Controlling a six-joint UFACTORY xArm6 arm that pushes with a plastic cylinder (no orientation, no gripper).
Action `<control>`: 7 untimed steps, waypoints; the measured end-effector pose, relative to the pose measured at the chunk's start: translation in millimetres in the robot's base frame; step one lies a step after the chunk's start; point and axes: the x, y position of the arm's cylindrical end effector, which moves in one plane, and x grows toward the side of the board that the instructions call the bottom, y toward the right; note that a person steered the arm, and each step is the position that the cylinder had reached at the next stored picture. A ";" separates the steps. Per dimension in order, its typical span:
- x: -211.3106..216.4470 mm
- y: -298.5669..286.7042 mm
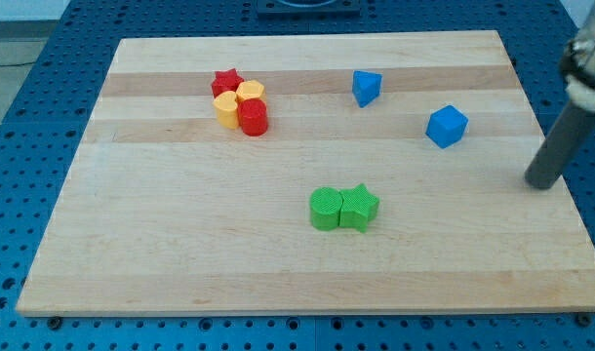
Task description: Push the blue cube towards the right of the green star
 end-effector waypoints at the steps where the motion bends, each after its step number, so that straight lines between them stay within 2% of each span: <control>1: -55.4 7.4; 2: -102.7 4.1; 3: -113.0 -17.3; 5: -96.6 -83.7; 7: -75.7 -123.7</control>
